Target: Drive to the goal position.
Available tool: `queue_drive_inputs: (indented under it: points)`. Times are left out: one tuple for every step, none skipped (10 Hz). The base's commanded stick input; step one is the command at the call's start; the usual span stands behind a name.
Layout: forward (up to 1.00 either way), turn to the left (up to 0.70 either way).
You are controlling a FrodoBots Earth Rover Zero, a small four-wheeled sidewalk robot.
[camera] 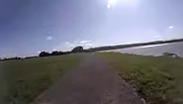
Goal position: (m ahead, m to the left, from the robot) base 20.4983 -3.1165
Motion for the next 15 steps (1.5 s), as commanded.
queue_drive_inputs:
  points:
    - [0.70,0.00]
    - [0.70,0.00]
    - [0.70,0.00]
    - [0.70,0.00]
    - [0.70,0.00]
    - [0.70,0.00]
    - [0.70,0.00]
    - [0.70,0.00]
    - [0.70,0.00]
    - [0.70,0.00]
    - [0.70,0.00]
    - [0.70,0.00]
    - [0.70,0.00]
    - [0.70,0.00]
    - [0.70,0.00]
